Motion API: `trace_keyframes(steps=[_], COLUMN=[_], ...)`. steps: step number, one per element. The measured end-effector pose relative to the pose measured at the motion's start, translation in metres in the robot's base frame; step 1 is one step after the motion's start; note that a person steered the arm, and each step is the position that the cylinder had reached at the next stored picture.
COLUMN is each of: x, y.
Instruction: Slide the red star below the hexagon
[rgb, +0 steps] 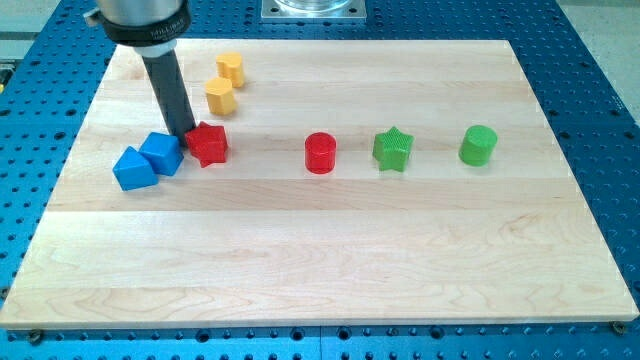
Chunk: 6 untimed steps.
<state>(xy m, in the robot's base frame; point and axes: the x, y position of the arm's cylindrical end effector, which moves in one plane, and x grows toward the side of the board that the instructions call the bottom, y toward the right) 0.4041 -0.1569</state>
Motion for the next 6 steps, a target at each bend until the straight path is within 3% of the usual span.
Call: trace_keyframes(steps=[2,3,4,6], x=[0.018,0.090,0.130,0.064], y=[0.051,0.060,0.090,0.101])
